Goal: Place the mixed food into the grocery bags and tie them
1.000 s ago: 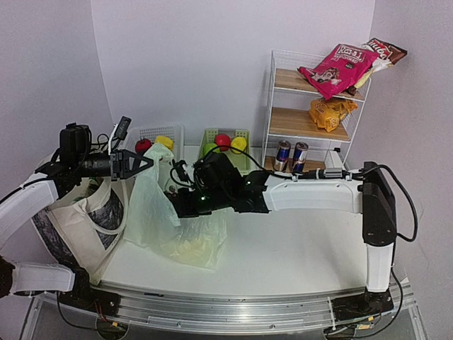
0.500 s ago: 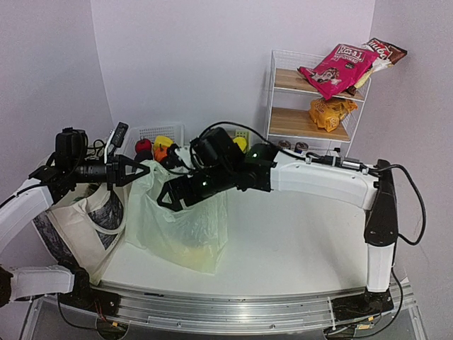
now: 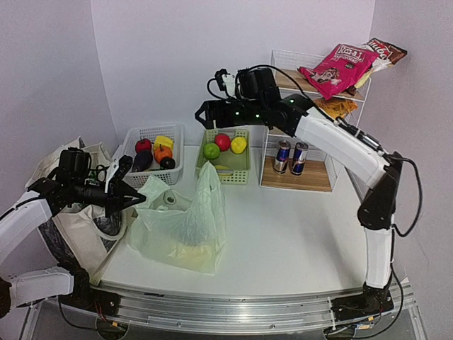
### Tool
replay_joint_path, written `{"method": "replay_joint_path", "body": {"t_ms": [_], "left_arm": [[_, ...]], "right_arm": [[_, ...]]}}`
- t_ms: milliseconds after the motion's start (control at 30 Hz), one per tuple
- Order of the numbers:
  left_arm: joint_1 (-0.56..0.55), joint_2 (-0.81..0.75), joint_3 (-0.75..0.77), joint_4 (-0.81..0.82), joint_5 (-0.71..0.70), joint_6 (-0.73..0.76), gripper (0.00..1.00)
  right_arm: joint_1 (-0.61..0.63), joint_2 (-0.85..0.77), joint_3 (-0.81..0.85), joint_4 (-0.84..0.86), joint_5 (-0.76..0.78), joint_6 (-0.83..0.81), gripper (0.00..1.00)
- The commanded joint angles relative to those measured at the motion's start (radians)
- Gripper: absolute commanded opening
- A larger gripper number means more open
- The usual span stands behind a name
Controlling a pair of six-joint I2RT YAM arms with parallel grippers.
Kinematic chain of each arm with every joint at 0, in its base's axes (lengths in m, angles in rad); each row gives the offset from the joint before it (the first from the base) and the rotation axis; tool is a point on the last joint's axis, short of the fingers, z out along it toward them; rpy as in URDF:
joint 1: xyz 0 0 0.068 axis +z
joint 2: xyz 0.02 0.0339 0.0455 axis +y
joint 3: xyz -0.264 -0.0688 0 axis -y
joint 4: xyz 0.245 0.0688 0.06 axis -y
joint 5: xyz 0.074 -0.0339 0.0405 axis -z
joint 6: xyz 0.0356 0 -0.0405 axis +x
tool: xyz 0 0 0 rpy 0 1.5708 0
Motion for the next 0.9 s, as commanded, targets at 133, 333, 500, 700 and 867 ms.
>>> {"method": "replay_joint_path", "body": {"t_ms": [133,333,500,700,867], "left_arm": [[0.004,0.081,0.018,-0.191,-0.043,0.29,0.0],[0.004,0.179,0.059,-0.186,-0.037,0.272,0.0],[0.005,0.254,0.115,-0.131,-0.01,0.223,0.0],[0.004,0.26,0.114,-0.156,-0.046,0.338,0.0],[0.004,0.252,0.129,-0.112,-0.05,0.318,0.0]], "right_arm": [[-0.086,0.483,0.42,-0.054,0.055,-0.055,0.84],[-0.139,0.602,0.475,0.007,0.039,-0.01,0.81],[-0.143,0.594,0.395,0.002,-0.025,-0.022,0.81],[-0.159,0.63,0.346,-0.06,-0.054,0.009,0.76],[-0.16,0.623,0.32,-0.099,-0.199,0.019,0.69]]}}
